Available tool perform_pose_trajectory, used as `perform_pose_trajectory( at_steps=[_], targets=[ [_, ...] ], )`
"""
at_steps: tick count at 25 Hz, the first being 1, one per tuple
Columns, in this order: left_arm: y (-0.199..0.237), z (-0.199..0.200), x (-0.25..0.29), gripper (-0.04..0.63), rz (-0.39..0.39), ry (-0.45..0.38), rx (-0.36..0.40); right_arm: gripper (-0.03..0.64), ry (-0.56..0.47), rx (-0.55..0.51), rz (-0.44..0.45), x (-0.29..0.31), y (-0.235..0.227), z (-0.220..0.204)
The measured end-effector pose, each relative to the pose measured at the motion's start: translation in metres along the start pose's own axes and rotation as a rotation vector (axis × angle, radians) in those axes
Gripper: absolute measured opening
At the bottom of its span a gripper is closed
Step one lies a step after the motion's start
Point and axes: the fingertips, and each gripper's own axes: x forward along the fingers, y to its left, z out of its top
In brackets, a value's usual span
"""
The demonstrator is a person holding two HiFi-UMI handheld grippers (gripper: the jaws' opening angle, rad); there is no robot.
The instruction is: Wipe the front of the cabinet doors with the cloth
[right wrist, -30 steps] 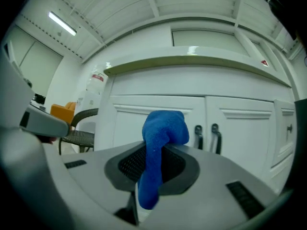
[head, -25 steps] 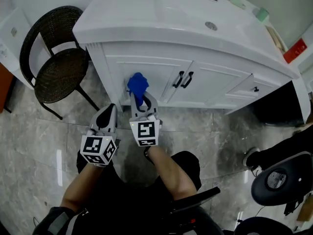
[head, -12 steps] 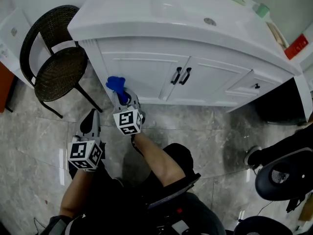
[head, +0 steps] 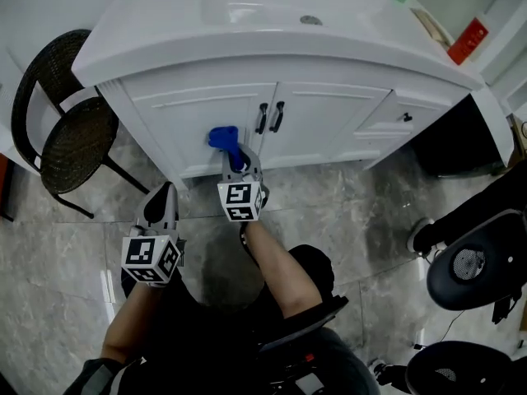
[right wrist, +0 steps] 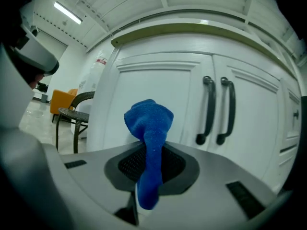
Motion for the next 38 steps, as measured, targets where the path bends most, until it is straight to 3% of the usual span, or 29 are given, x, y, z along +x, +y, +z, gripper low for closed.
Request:
perform_pose_trajectory(
  at_steps=[6,12,15,21,26,33,38],
  targets=[
    [-0.027,-0.002,0.018,0.003,-0.077,0.004,0.006,0.049,0.060,0.027,-0.121,-0.024,-0.060,-0.032],
    [-0.024,-0.006,0.022,0.003,-0.081,0.001,-0.016,0.049,0.108,0.085,-0.203,-0.038,-0.088,-0.046],
    [-0.013,-0.007,0.019,0.003,-0.059,-0.001,-0.027,0.049,0.096,0.104,-0.152,-0.035,-0.066,-0.042],
    [0.015,-0.014,0.007,0.003,0.004,0.005,-0.052,0.049,0.030,0.129,0.096,-0.014,0.039,-0.013],
    [0.043,-0.020,-0.015,0.003,0.082,0.022,-0.049,0.049,0.041,0.179,0.251,0.018,0.119,-0.013],
    [0.083,-0.022,-0.048,0.003,0.203,0.033,-0.035,0.049,0.049,0.244,0.306,0.046,0.161,-0.015],
    [0.081,-0.018,-0.044,0.003,0.187,0.016,-0.055,0.049,0.056,0.211,0.234,0.048,0.131,-0.022]
  ],
)
